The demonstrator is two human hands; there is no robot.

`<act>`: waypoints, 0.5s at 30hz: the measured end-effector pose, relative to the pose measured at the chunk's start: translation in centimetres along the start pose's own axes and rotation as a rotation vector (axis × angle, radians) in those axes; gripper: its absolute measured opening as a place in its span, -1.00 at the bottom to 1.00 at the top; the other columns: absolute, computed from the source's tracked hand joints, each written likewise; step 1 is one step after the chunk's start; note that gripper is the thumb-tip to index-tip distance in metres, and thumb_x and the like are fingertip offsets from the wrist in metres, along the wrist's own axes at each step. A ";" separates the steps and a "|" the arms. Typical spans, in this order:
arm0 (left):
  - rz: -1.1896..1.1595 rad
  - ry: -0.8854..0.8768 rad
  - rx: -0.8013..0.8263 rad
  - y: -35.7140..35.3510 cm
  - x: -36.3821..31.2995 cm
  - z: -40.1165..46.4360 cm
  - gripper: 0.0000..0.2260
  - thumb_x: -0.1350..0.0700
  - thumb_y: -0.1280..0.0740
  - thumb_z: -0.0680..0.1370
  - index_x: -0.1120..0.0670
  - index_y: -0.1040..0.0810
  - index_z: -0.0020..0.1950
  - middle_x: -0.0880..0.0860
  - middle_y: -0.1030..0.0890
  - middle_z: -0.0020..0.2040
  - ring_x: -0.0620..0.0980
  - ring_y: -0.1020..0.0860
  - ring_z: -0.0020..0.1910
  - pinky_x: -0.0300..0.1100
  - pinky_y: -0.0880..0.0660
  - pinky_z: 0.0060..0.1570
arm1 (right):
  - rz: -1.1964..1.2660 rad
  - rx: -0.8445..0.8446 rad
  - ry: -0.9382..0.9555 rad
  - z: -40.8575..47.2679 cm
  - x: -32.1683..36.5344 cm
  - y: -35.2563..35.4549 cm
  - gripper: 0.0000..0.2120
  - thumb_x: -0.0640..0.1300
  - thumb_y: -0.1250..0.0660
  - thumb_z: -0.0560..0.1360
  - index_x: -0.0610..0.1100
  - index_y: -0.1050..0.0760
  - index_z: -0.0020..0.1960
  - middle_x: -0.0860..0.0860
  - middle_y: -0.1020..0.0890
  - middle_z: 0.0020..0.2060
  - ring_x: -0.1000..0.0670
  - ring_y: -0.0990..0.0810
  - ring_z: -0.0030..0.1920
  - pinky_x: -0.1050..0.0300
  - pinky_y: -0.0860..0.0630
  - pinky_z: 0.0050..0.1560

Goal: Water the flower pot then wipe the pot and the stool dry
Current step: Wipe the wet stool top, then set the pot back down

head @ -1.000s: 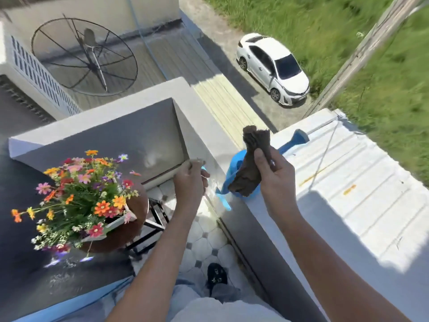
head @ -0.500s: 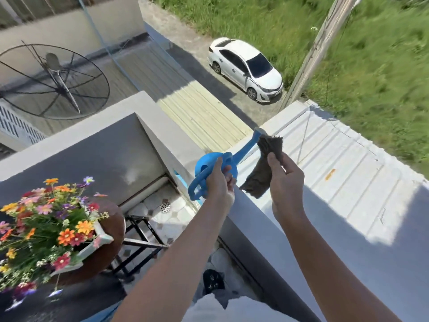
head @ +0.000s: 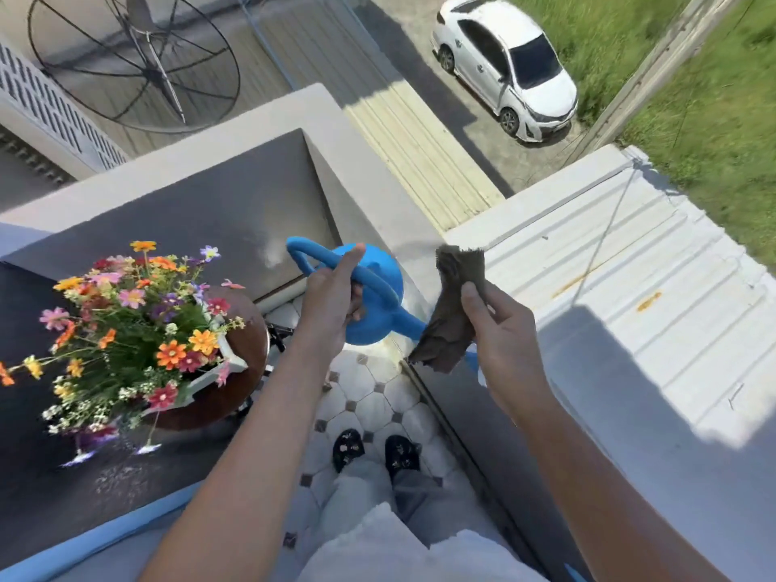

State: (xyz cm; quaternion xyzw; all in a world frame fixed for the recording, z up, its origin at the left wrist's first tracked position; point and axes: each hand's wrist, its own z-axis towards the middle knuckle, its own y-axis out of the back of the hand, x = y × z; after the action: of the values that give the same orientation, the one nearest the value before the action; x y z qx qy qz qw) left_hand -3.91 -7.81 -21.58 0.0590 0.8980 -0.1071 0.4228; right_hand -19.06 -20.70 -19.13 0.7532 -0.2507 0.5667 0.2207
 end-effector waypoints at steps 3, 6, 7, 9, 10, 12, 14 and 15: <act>0.214 -0.022 -0.045 3.8 1.9 3.0 -0.70 -0.06 -0.37 0.50 0.11 -0.40 -0.28 -0.02 -0.27 -0.55 -0.08 -0.22 -0.63 -0.27 -0.19 -0.58 | -0.068 0.070 -0.008 0.8 -3.6 -4.1 -0.76 -0.08 -0.27 0.63 -0.20 -0.65 -0.02 -0.22 -0.66 -0.16 0.05 -0.58 -0.16 0.05 -0.52 -0.05; 0.382 0.003 -0.075 7.2 5.6 7.5 -0.70 -0.07 -0.36 0.51 0.14 -0.44 -0.22 -0.03 -0.33 -0.58 -0.10 -0.26 -0.69 -0.28 -0.23 -0.59 | -0.129 0.107 -0.046 2.6 -9.2 -7.9 -0.71 -0.03 -0.27 0.63 -0.19 -0.60 -0.12 -0.22 -0.63 -0.20 0.05 -0.53 -0.19 0.03 -0.48 -0.11; 0.410 0.014 -0.080 8.1 7.2 9.2 -0.71 -0.07 -0.35 0.51 0.13 -0.43 -0.23 -0.01 -0.35 -0.54 -0.11 -0.28 -0.69 -0.27 -0.24 -0.58 | -0.150 0.114 -0.069 3.3 -11.5 -9.1 -0.70 -0.01 -0.26 0.63 -0.17 -0.59 -0.15 -0.20 -0.62 -0.23 0.04 -0.52 -0.20 0.03 -0.48 -0.12; 0.487 0.044 -0.108 10.0 11.3 13.1 -0.69 -0.06 -0.33 0.53 0.10 -0.41 -0.29 0.01 -0.37 -0.52 -0.07 -0.32 -0.65 -0.24 -0.27 -0.55 | -0.210 0.134 -0.134 4.9 -16.9 -11.1 -0.67 0.01 -0.24 0.63 -0.18 -0.56 -0.17 -0.17 -0.59 -0.27 0.06 -0.49 -0.24 0.06 -0.43 -0.18; 0.528 0.059 -0.124 10.8 13.5 15.0 -0.68 -0.06 -0.32 0.53 0.09 -0.40 -0.31 0.01 -0.37 -0.52 -0.04 -0.35 -0.61 -0.23 -0.29 -0.53 | -0.253 0.136 -0.173 5.8 -20.3 -11.8 -0.64 0.02 -0.22 0.63 -0.23 -0.53 -0.17 -0.17 -0.57 -0.30 0.07 -0.47 -0.26 0.09 -0.39 -0.21; 0.587 0.085 -0.159 12.2 18.4 18.8 -0.68 -0.07 -0.30 0.54 0.11 -0.43 -0.30 0.01 -0.41 -0.49 0.02 -0.40 -0.51 -0.20 -0.31 -0.49 | -0.343 0.121 -0.233 7.8 -27.2 -12.9 -0.63 0.05 -0.20 0.62 -0.18 -0.51 -0.22 -0.07 -0.53 -0.33 0.06 -0.45 -0.29 0.09 -0.37 -0.23; 0.658 0.113 -0.200 13.7 23.7 22.7 -0.70 -0.08 -0.30 0.55 0.14 -0.51 -0.20 0.03 -0.47 -0.41 0.03 -0.45 -0.42 -0.18 -0.32 -0.43 | -0.424 0.103 -0.272 9.7 -34.1 -13.6 -0.69 0.07 -0.21 0.60 -0.01 -0.53 -0.26 0.01 -0.53 -0.30 0.04 -0.46 -0.24 0.08 -0.40 -0.18; 0.692 0.126 -0.214 14.4 26.4 24.7 -0.71 -0.08 -0.30 0.55 0.15 -0.54 -0.12 0.04 -0.52 -0.33 0.04 -0.48 -0.33 -0.17 -0.33 -0.36 | -0.451 0.101 -0.294 10.5 -37.1 -13.7 -0.73 0.03 -0.23 0.61 0.03 -0.55 -0.23 0.02 -0.53 -0.29 0.03 -0.46 -0.22 0.10 -0.40 -0.17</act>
State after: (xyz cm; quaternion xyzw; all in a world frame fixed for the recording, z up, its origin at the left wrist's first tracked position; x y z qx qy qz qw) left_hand 0.57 0.58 -59.32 0.3211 0.8552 0.1405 0.3817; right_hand -11.28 -11.80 -58.28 0.8742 -0.0772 0.3996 0.2649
